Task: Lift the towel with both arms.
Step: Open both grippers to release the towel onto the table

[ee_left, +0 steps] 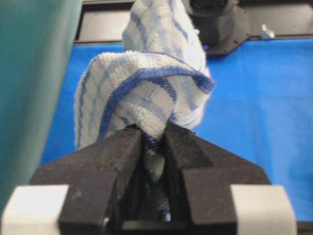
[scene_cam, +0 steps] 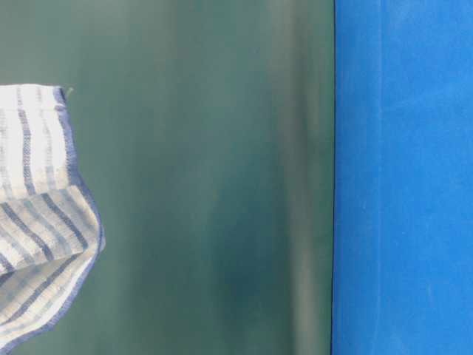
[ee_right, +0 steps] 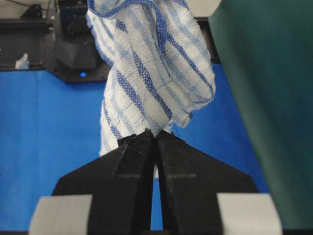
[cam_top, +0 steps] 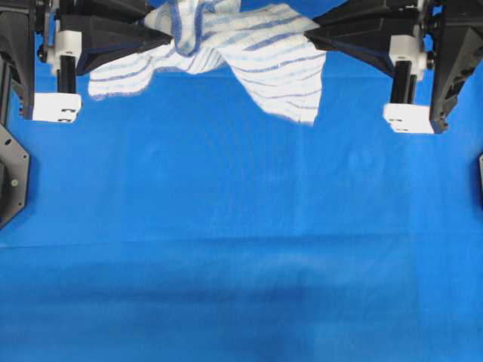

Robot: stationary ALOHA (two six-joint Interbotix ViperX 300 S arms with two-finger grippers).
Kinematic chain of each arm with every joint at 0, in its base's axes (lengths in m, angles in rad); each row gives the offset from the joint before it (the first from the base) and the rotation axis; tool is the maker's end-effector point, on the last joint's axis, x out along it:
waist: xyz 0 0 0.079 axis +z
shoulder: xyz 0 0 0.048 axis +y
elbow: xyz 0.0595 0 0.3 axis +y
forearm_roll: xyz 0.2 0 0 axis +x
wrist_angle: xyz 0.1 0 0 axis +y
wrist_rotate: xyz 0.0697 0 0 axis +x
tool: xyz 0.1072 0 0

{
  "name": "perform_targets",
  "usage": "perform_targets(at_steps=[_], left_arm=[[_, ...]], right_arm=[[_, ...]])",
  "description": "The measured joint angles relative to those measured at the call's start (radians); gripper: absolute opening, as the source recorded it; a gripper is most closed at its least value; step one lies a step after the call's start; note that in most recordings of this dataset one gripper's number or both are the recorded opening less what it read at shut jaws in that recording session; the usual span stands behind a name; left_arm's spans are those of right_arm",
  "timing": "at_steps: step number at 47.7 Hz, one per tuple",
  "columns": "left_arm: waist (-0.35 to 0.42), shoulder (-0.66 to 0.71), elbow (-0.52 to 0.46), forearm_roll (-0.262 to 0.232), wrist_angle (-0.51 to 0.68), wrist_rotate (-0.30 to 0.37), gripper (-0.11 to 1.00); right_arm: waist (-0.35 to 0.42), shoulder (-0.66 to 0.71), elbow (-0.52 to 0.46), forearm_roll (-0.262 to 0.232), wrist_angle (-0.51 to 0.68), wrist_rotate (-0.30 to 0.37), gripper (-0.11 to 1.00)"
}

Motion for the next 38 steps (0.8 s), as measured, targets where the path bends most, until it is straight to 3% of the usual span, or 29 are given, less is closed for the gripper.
perform_targets(at_steps=[7, 14, 21, 23, 26, 32, 38], left_arm=[[-0.002, 0.006, -0.002, 0.000, 0.002, 0.009, 0.11], [0.000, 0.006, -0.002, 0.000, -0.005, -0.012, 0.51], [0.000, 0.006, -0.002, 0.000, -0.014, -0.018, 0.89], [0.000, 0.005, -0.002, 0.000, -0.014, -0.018, 0.92], [0.000, 0.003, 0.000, 0.000, -0.015, -0.018, 0.91], [0.000, 0.005, 0.009, 0.000, -0.017, -0.020, 0.91], [0.000, 0.006, 0.025, 0.000, -0.015, -0.023, 0.91]], right_arm=[[-0.002, 0.000, 0.000, 0.000, 0.000, -0.002, 0.01], [0.000, 0.000, 0.000, 0.002, 0.008, -0.005, 0.02], [0.000, 0.000, 0.002, 0.000, 0.026, -0.003, 0.44], [0.000, 0.000, 0.002, 0.000, 0.038, -0.003, 0.57], [0.000, 0.000, 0.003, -0.002, 0.052, -0.003, 0.67], [0.000, 0.000, 0.003, -0.018, 0.060, 0.002, 0.62], [-0.002, 0.000, 0.005, -0.023, 0.063, 0.002, 0.64]])
